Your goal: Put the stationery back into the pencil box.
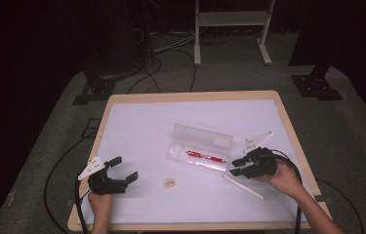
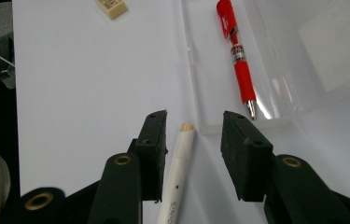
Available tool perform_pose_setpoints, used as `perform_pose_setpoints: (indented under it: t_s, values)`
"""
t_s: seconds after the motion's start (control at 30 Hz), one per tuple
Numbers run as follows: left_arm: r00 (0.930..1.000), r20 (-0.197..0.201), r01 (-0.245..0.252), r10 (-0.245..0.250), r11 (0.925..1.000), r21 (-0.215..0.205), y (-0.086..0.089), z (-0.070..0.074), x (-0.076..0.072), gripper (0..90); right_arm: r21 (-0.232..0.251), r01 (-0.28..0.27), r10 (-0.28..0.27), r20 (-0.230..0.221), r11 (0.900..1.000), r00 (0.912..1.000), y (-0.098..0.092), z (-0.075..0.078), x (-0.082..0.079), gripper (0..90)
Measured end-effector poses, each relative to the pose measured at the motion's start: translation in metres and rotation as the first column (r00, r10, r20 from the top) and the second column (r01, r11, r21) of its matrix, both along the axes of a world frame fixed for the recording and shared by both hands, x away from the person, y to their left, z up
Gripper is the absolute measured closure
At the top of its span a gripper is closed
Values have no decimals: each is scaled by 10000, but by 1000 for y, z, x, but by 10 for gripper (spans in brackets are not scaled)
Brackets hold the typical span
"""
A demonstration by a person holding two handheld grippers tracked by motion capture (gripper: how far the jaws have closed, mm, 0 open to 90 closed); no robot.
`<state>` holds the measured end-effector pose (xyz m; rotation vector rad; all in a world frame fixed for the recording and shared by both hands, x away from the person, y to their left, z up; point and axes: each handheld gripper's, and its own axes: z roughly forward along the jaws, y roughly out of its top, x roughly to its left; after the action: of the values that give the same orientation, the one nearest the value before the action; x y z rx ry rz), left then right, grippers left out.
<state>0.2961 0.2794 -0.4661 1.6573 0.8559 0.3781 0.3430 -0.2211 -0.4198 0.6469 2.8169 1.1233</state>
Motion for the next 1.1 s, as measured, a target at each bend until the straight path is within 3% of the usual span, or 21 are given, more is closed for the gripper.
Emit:
perform_pose_setpoints:
  t_s: [0.23,0.67,1.1]
  values:
    - [10000,-22,35,-34,10000,56,0,0,0,0,126,102,-101,-57,9999,9999,-10,-6,-11,606]
    - [10000,-12,21,-21,10000,22,0,0,0,0,-175,-96,93,-147,9998,9998,-12,-21,-26,621]
    - [10000,-8,40,-40,10000,11,0,0,0,0,-345,-54,51,-82,9994,10000,-18,-30,-33,708]
